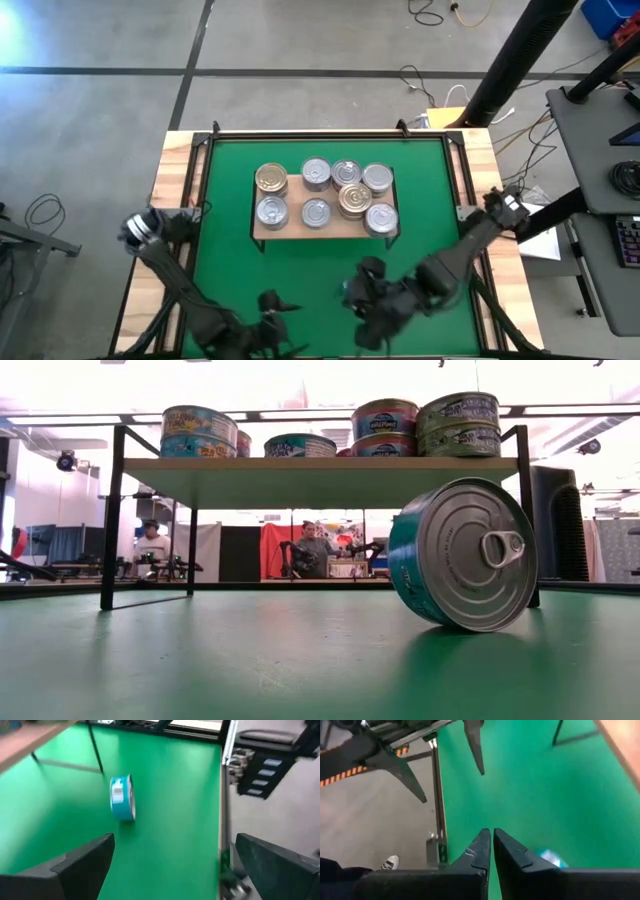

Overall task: Stack canned seafood by type on shelf
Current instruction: Stack the green and blue tuna can on top of the green and blue tuna can on the shelf

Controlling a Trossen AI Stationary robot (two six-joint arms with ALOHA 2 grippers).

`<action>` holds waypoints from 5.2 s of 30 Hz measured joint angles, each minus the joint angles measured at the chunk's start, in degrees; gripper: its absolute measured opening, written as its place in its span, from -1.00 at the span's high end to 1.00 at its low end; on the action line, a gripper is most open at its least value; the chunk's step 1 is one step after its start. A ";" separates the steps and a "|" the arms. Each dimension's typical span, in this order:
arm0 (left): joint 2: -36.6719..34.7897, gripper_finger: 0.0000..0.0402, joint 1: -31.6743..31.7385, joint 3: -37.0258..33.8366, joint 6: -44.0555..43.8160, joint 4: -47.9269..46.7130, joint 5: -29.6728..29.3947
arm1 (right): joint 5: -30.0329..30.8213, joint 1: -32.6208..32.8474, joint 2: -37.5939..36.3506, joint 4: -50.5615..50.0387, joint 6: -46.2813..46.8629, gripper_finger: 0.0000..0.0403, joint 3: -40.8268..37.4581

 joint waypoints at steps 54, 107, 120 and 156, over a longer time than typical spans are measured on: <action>27.05 0.45 23.87 31.45 -12.88 -13.23 21.18 | 13.18 22.03 -13.88 -25.36 7.61 -0.37 -0.17; -13.07 0.42 22.40 28.02 -84.81 -61.28 -10.07 | -11.39 -15.37 -13.88 -5.06 -44.59 0.22 -0.22; -7.72 0.42 21.32 2.63 -83.86 0.57 -25.12 | -11.17 -15.37 -13.88 -2.09 -42.86 0.32 -0.24; -3.69 0.42 21.40 -14.88 -76.22 28.11 -38.55 | -6.50 -24.92 -1.60 1.99 -42.34 0.75 -0.85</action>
